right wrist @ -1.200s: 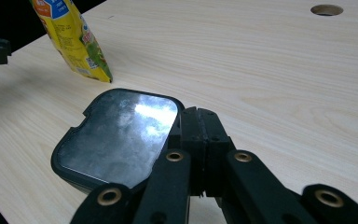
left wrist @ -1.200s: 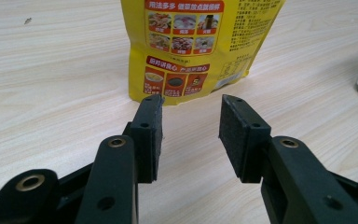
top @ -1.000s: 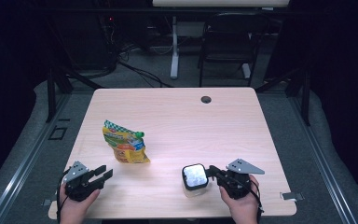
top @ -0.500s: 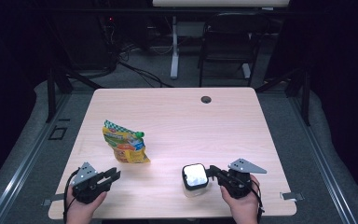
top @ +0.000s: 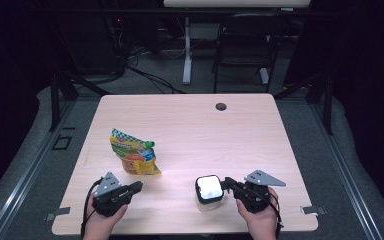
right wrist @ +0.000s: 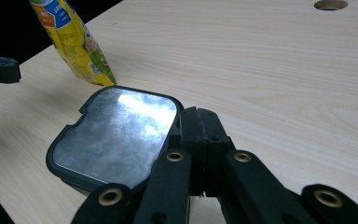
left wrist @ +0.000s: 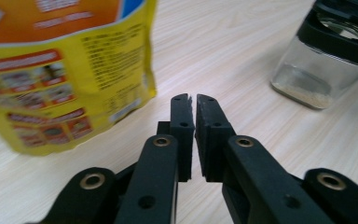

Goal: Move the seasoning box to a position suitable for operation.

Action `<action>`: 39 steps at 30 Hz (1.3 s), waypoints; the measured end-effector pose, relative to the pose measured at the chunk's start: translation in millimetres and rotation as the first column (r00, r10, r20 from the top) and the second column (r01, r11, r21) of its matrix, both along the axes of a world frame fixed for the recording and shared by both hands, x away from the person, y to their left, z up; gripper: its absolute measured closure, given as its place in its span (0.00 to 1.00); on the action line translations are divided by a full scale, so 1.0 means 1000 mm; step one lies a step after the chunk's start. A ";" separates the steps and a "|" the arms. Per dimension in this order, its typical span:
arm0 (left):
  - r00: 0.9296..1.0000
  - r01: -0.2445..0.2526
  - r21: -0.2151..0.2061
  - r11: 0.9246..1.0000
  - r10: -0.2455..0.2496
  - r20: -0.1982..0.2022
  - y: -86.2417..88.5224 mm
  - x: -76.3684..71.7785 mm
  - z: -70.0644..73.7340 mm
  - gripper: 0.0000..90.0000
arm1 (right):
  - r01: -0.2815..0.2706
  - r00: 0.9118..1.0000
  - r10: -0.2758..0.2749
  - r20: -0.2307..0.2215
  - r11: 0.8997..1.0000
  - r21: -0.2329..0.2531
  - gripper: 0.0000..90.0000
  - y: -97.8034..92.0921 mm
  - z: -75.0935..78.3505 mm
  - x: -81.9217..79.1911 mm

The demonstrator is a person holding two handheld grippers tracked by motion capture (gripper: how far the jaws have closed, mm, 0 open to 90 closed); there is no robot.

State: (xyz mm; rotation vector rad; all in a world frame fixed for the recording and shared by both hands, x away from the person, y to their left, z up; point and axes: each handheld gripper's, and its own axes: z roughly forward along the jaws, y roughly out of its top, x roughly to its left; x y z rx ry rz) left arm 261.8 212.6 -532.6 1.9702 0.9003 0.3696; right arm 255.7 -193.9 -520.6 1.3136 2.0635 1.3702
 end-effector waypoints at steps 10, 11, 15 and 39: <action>0.998 0.069 -0.022 0.997 -0.069 0.006 -0.041 0.005 0.008 1.00 | 0.000 1.000 0.000 0.005 1.000 0.000 1.00 0.000 0.000 0.000; 0.997 0.080 -0.018 0.997 -0.080 0.005 -0.044 0.005 0.009 1.00 | 0.000 1.000 0.000 0.005 1.000 0.001 1.00 0.000 0.000 0.000; 0.993 0.121 -0.032 0.992 -0.121 0.007 -0.065 0.007 0.011 1.00 | -0.002 1.000 0.002 0.006 1.000 0.001 1.00 0.000 -0.001 0.000; 0.974 0.228 -0.024 0.973 -0.228 -0.015 -0.124 0.014 0.004 1.00 | -0.002 1.000 0.002 0.011 1.000 0.006 1.00 0.000 -0.001 0.000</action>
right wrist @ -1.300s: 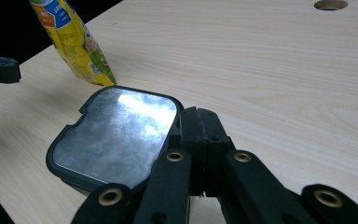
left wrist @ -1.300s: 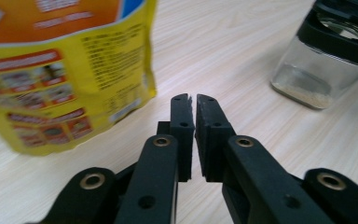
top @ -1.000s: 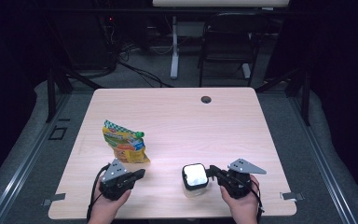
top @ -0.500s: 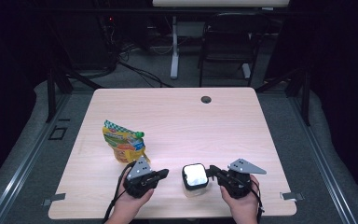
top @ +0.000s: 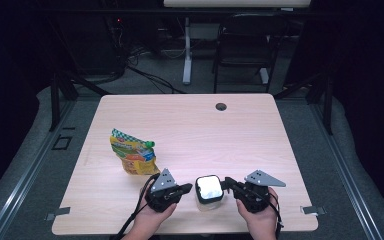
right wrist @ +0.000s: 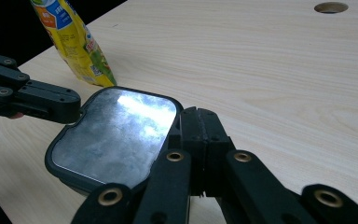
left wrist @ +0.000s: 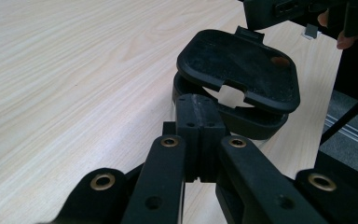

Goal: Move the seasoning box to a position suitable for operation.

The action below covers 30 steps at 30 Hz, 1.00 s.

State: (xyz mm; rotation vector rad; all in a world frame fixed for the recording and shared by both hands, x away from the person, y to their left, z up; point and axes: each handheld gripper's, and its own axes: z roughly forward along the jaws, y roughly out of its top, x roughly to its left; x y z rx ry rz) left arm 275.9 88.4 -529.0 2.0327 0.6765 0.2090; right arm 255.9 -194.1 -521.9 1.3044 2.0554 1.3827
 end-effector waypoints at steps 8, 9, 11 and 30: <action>1.000 0.010 0.005 1.000 -0.010 -0.004 -0.007 0.002 -0.003 1.00 | -0.001 1.000 0.001 -0.001 1.000 0.001 1.00 -0.001 0.000 0.000; 1.000 0.007 0.009 1.000 -0.007 -0.004 -0.008 0.003 -0.002 1.00 | -0.001 1.000 0.001 -0.002 1.000 0.003 1.00 -0.001 0.000 0.000; 1.000 0.014 0.004 1.000 -0.014 -0.008 -0.009 0.003 -0.003 1.00 | -0.001 1.000 0.001 -0.001 1.000 0.001 1.00 -0.001 0.000 0.000; 1.000 0.021 -0.004 1.000 -0.021 0.008 -0.014 0.005 0.007 1.00 | -0.059 0.997 0.062 0.037 0.996 -0.062 0.86 0.002 0.009 -0.010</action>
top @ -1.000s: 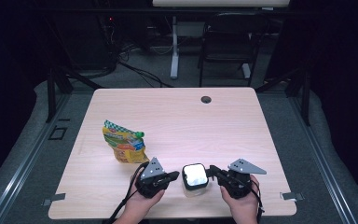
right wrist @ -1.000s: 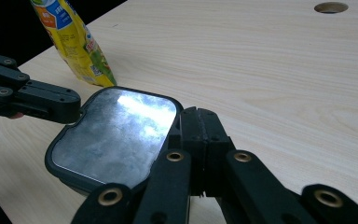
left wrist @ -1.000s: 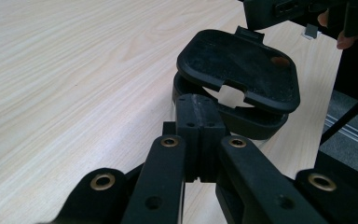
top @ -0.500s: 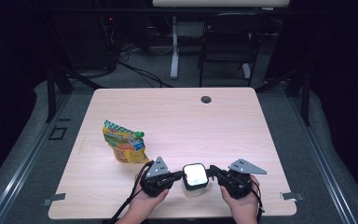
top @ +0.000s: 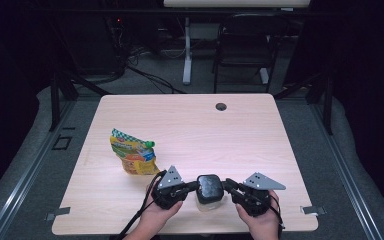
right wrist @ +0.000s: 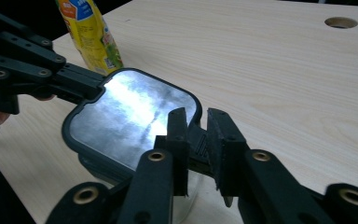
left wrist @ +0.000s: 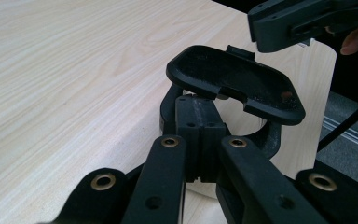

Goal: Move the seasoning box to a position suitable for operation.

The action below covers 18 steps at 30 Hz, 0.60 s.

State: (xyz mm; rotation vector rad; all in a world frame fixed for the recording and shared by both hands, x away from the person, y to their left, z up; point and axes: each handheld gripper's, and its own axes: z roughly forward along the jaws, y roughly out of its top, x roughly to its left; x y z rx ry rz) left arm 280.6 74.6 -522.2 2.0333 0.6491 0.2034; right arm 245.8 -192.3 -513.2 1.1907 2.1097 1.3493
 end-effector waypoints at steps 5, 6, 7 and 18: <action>1.000 0.005 -0.002 1.000 -0.005 0.013 -0.001 0.001 0.005 1.00 | -0.045 0.999 0.046 0.028 0.999 -0.014 0.74 0.003 0.008 -0.009; 1.000 0.006 0.000 1.000 -0.006 0.012 -0.001 0.001 0.006 1.00 | -0.059 0.998 0.060 0.035 0.998 -0.026 0.70 0.004 0.009 -0.012; 1.000 0.003 0.003 1.000 -0.003 0.017 -0.001 0.001 0.008 1.00 | -0.061 0.997 0.063 0.044 0.998 -0.031 0.66 0.006 0.009 -0.014; 1.000 0.010 -0.003 1.000 -0.010 0.029 -0.006 0.003 0.015 1.00 | -0.095 0.993 0.099 0.059 0.993 -0.070 0.49 0.015 -0.002 -0.028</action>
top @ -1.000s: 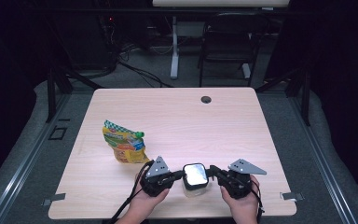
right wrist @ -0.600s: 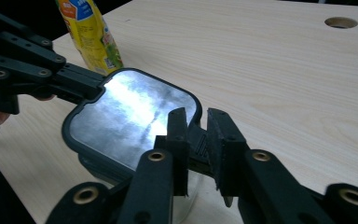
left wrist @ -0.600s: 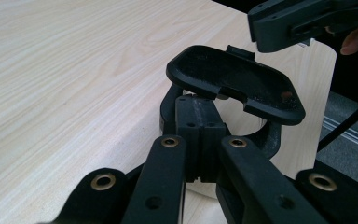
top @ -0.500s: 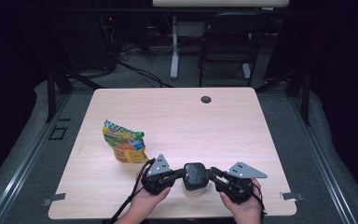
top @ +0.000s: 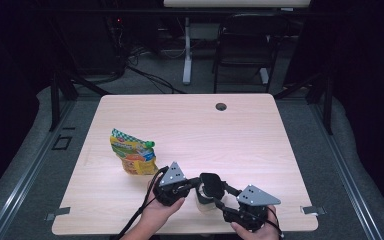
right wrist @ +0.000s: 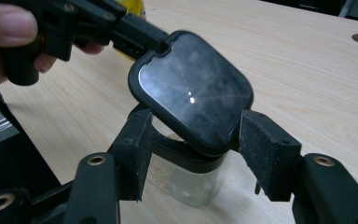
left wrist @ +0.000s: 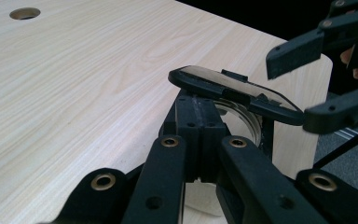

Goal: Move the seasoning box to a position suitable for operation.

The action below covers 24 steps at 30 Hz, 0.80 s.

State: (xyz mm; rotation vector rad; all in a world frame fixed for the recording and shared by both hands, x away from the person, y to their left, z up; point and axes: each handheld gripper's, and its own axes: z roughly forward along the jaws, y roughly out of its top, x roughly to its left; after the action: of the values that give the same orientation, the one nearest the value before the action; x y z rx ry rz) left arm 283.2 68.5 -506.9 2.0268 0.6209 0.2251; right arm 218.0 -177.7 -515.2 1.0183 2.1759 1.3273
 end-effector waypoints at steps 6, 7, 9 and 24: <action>1.000 0.003 -0.001 1.000 -0.003 0.007 -0.001 0.001 0.001 1.00 | -0.001 1.000 0.003 0.030 0.998 -0.068 0.49 0.008 -0.004 -0.001; 1.000 0.003 0.000 1.000 -0.003 0.007 -0.001 0.001 0.001 1.00 | 0.006 0.999 -0.003 0.038 0.997 -0.078 0.49 0.010 -0.006 -0.001; 1.000 0.003 0.001 1.000 -0.003 0.009 -0.001 0.001 0.001 1.00 | 0.021 0.999 -0.017 0.049 0.997 -0.080 0.49 0.012 -0.008 0.000; 1.000 -0.002 0.027 1.000 0.003 -0.008 -0.003 0.002 -0.013 1.00 | 0.050 0.995 -0.041 0.095 0.995 -0.091 0.51 0.014 -0.011 0.003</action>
State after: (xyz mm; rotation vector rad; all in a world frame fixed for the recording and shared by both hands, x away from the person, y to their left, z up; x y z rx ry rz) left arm 284.8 65.8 -519.5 2.0542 0.6286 0.2278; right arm 221.3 -163.7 -526.5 0.9455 2.1115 1.2164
